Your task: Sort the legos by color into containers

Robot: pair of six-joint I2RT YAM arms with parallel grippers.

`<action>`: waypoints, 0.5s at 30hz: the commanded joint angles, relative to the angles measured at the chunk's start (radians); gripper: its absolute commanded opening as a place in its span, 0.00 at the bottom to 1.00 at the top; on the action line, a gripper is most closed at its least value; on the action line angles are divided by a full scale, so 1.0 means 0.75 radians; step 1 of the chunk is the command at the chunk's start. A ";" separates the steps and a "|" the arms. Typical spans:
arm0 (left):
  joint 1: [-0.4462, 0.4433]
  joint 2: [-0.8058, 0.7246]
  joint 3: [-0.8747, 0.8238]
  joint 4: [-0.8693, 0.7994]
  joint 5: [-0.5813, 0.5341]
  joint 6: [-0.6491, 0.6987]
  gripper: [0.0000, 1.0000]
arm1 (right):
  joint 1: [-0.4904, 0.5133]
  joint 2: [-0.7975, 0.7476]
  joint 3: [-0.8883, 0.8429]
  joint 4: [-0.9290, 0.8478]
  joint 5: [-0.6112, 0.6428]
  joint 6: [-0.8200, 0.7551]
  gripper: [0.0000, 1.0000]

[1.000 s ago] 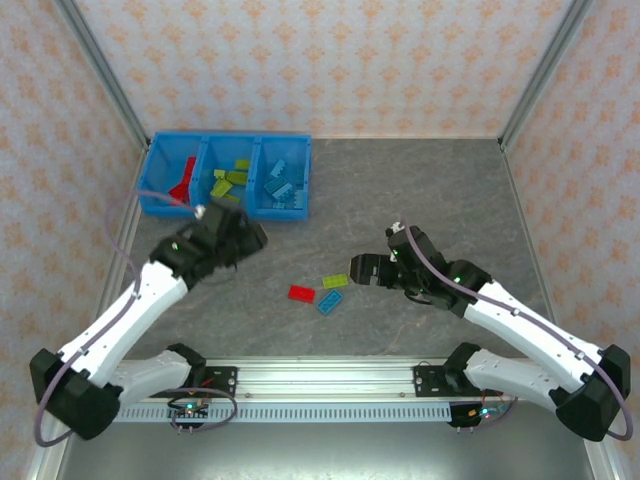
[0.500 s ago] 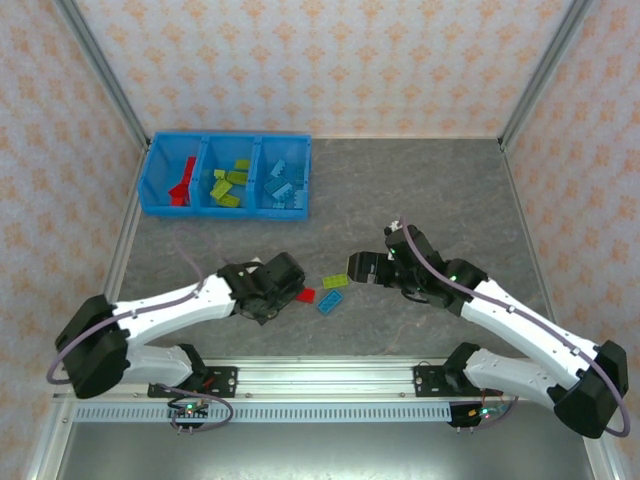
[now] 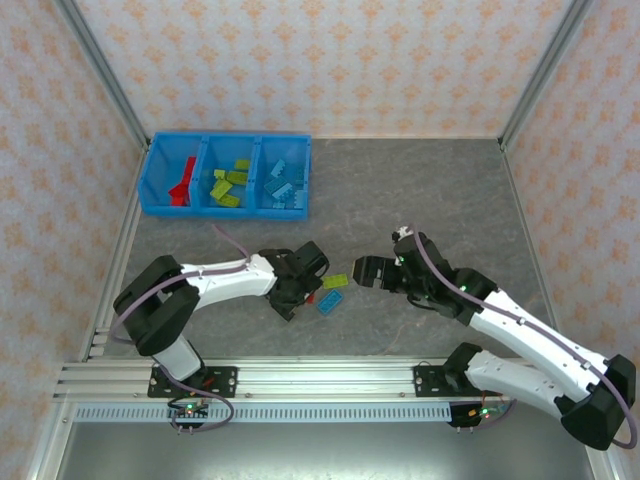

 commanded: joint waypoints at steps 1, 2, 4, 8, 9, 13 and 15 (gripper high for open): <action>0.053 0.058 0.045 -0.029 0.026 0.049 0.69 | 0.001 -0.027 -0.029 0.019 0.031 0.035 0.99; 0.058 0.066 0.055 -0.041 0.026 0.061 0.65 | 0.001 -0.029 -0.031 0.016 0.032 0.037 0.99; 0.061 0.073 0.055 -0.054 0.018 0.076 0.58 | 0.001 -0.031 -0.032 0.007 0.035 0.041 0.99; 0.081 0.071 0.022 -0.055 0.048 0.104 0.42 | 0.001 -0.029 -0.041 0.020 0.021 0.045 0.99; 0.087 0.068 0.010 -0.054 0.058 0.113 0.38 | 0.001 -0.026 -0.043 0.031 0.003 0.044 0.99; 0.102 0.006 -0.012 -0.062 0.053 0.181 0.25 | 0.003 0.006 -0.055 0.117 -0.165 0.005 1.00; 0.112 -0.069 -0.002 -0.088 0.005 0.242 0.23 | 0.011 0.025 -0.056 0.142 -0.216 0.002 0.99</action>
